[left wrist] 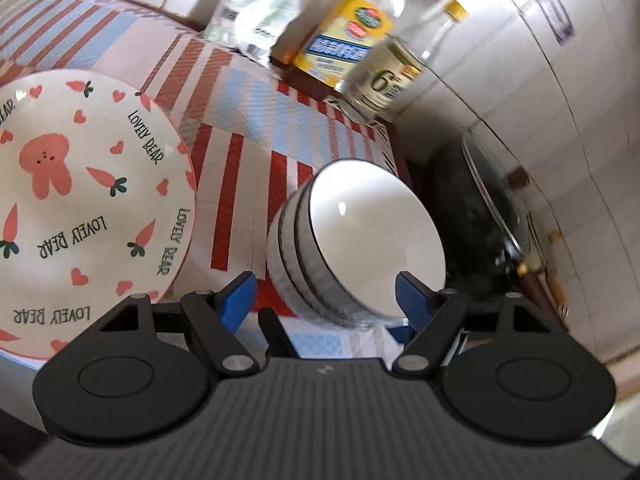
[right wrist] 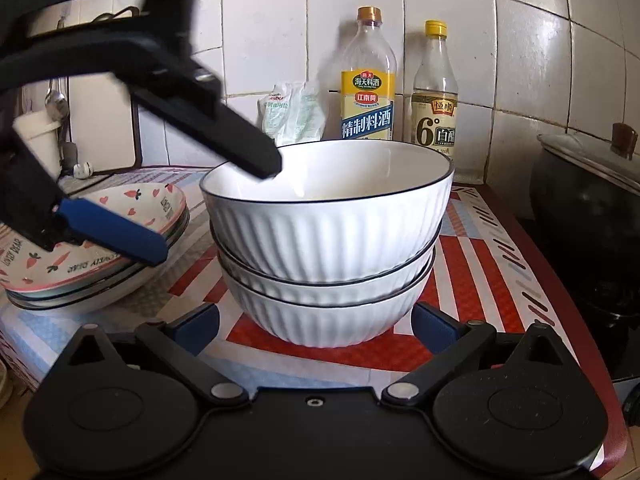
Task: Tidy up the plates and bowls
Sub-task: 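Grasp the rim of the white bowl stack with the left gripper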
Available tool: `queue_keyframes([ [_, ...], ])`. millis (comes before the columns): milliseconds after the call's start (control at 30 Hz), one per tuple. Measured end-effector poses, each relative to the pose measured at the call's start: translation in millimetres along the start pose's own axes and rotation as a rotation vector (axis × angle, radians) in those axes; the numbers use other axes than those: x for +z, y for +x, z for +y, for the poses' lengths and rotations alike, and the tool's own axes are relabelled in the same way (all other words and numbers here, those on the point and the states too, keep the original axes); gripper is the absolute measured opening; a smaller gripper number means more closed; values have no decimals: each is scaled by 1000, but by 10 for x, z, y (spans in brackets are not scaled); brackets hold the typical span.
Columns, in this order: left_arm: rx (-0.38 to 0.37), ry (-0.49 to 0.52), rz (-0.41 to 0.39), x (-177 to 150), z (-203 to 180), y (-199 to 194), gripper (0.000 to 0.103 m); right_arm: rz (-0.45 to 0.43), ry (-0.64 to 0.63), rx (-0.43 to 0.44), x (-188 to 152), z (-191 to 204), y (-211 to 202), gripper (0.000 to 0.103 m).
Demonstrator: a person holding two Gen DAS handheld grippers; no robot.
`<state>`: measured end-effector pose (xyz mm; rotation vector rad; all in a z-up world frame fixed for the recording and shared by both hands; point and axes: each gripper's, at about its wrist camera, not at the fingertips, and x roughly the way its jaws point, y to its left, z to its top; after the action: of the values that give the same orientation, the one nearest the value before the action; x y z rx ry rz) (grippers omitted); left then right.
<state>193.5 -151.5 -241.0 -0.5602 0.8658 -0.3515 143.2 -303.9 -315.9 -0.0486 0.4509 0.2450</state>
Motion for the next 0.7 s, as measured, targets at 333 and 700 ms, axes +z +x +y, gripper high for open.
queue_keyframes([
  [333,87,52,66,121,-28,325,51,20,42,-13,53,-68,138,103],
  [700,111,60,51,130,17,459,34,7,10,5,81,-79,211,103],
])
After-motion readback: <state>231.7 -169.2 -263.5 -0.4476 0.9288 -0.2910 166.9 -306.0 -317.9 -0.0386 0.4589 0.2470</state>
